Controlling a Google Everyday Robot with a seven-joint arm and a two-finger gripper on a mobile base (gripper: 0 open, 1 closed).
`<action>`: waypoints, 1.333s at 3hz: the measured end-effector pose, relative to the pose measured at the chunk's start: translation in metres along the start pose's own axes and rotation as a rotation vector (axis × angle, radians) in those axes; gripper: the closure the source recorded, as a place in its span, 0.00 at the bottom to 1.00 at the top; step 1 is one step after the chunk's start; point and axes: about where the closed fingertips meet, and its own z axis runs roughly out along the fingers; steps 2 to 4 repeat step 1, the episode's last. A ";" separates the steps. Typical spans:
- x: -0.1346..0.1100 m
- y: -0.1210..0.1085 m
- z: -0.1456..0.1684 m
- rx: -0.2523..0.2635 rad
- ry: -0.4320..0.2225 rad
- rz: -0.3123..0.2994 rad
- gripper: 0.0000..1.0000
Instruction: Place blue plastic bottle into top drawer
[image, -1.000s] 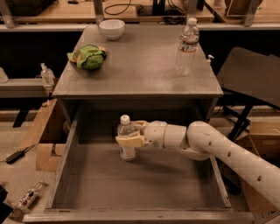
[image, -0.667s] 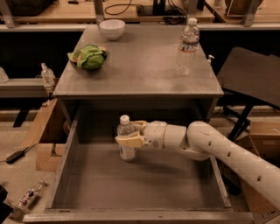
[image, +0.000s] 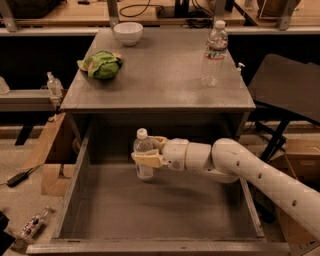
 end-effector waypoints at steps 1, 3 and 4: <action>0.000 0.001 0.002 -0.004 0.000 -0.001 0.06; 0.000 0.001 0.002 -0.004 0.000 -0.001 0.06; 0.000 0.001 0.002 -0.004 0.000 -0.001 0.06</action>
Offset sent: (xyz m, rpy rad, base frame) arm 0.0000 0.0000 0.0000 0.0000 0.0000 0.0000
